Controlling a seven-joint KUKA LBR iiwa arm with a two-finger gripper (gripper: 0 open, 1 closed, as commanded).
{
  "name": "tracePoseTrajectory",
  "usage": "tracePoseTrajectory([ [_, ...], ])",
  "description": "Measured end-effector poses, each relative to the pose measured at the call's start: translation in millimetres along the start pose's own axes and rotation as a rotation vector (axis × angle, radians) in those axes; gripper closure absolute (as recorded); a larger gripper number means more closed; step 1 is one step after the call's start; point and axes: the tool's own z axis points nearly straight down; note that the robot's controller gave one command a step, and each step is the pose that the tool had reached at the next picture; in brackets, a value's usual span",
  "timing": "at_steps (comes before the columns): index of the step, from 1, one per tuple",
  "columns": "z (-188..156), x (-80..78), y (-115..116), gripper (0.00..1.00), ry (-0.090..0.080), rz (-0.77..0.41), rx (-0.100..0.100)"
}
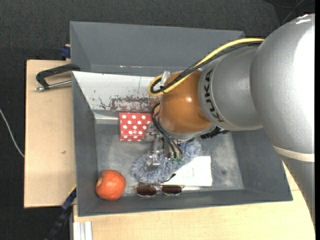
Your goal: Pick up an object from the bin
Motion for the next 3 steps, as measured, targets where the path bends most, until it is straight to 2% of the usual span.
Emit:
tracePoseTrajectory([
  [1,3,8.0,1,1.0,0.033,-0.002,0.003],
  [2,3,8.1,1,1.0,0.033,-0.002,0.003],
  [3,-125,2.8,8,1.0,0.023,-0.01,0.009],
])
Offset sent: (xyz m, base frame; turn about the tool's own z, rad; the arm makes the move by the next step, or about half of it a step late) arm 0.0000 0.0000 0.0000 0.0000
